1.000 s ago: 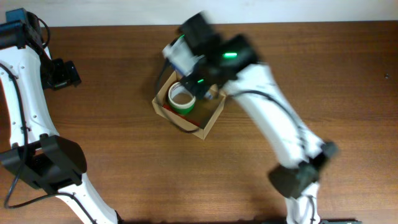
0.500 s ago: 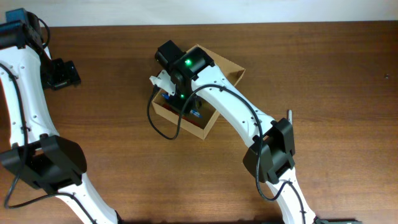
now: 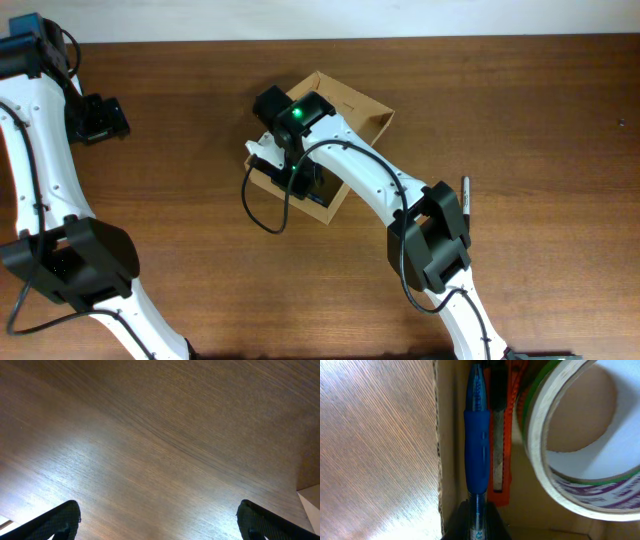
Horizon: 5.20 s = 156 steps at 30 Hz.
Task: Pack container
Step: 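Release the pen in the box and withdraw the right gripper, then grasp the black marker on the table with the right gripper, then carry the black marker into the box with the right gripper, then release the marker in the box and lift the right gripper away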
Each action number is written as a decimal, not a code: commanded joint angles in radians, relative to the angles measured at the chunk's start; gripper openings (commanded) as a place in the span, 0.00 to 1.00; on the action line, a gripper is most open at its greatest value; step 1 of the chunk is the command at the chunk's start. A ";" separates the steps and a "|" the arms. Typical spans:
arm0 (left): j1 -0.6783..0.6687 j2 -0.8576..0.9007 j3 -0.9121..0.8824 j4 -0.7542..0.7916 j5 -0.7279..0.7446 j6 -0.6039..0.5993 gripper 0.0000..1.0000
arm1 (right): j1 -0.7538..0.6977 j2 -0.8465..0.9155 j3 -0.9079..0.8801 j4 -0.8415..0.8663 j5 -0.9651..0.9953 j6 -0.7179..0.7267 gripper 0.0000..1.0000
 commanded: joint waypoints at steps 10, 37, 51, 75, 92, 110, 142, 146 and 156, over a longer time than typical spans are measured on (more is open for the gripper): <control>0.003 0.007 -0.006 -0.001 -0.003 0.013 1.00 | 0.000 0.008 -0.011 -0.006 -0.003 -0.003 0.45; 0.003 0.007 -0.006 0.000 -0.003 0.013 1.00 | -0.845 -0.900 -0.741 0.233 0.118 0.194 0.60; 0.003 0.007 -0.006 -0.001 -0.003 0.013 1.00 | -0.864 -0.470 -0.867 0.381 0.036 0.226 0.59; 0.003 0.007 -0.006 -0.001 -0.003 0.013 1.00 | -0.864 -0.365 -0.906 0.426 0.058 0.306 0.04; 0.003 0.007 -0.006 -0.001 -0.003 0.013 1.00 | -0.421 -0.448 0.158 -0.188 0.010 0.183 0.04; 0.003 0.007 -0.006 -0.001 -0.003 0.013 1.00 | 0.000 -0.138 0.189 -0.080 0.043 0.026 0.04; 0.003 0.007 -0.006 0.000 -0.003 0.013 1.00 | 0.001 0.015 -0.018 0.040 -0.129 0.027 0.04; 0.003 0.007 -0.006 0.000 -0.003 0.013 1.00 | 0.006 0.015 -0.018 0.042 -0.141 0.027 0.04; 0.003 0.007 -0.006 -0.001 -0.003 0.013 1.00 | 0.007 -0.008 0.023 -0.018 -0.064 0.044 0.43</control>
